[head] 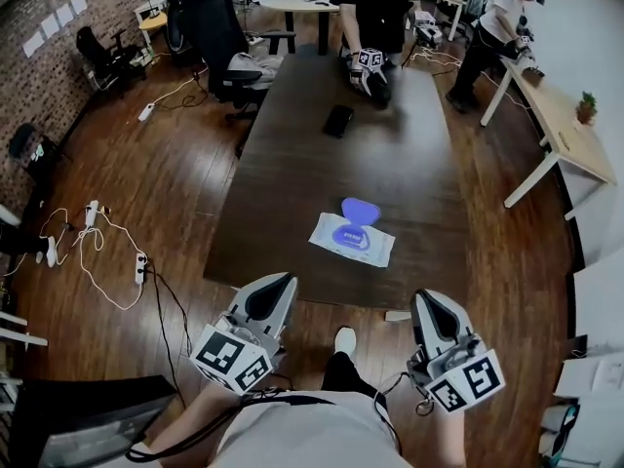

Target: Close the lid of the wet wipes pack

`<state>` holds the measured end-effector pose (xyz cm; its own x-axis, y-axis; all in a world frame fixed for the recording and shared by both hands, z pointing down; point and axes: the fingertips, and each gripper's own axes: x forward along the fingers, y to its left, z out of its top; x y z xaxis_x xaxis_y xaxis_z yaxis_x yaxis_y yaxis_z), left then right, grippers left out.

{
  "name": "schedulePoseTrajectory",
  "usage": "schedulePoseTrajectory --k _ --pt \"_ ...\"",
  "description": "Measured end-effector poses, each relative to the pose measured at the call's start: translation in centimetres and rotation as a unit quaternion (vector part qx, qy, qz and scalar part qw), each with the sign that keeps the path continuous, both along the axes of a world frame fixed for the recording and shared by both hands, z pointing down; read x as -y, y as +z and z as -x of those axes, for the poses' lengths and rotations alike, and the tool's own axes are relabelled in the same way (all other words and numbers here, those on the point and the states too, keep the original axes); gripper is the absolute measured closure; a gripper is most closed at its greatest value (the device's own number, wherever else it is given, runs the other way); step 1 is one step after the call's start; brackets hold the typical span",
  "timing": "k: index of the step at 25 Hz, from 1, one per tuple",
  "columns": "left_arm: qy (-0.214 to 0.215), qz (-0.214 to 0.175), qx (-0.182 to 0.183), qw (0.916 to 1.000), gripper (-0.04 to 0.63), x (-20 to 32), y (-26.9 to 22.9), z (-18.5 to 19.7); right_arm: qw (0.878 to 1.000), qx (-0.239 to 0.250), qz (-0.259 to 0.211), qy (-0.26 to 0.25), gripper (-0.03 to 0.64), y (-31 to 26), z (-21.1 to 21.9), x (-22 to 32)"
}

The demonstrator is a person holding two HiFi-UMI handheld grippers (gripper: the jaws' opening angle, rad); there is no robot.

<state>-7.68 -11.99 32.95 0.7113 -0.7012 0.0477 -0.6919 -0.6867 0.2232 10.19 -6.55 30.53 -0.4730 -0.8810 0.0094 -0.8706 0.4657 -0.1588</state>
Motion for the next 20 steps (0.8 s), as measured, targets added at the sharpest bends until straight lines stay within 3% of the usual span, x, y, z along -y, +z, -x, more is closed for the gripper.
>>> schedulePoseTrajectory --k 11,20 --pt "-0.045 0.020 0.028 0.9984 0.597 11.1 0.7 -7.1 0.997 0.017 0.030 -0.064 0.608 2.7 -8.1 12.6" --pt "-0.072 0.031 0.037 0.9962 0.597 14.8 1.4 -8.0 0.993 0.030 0.054 -0.096 0.607 4.9 -8.6 16.4"
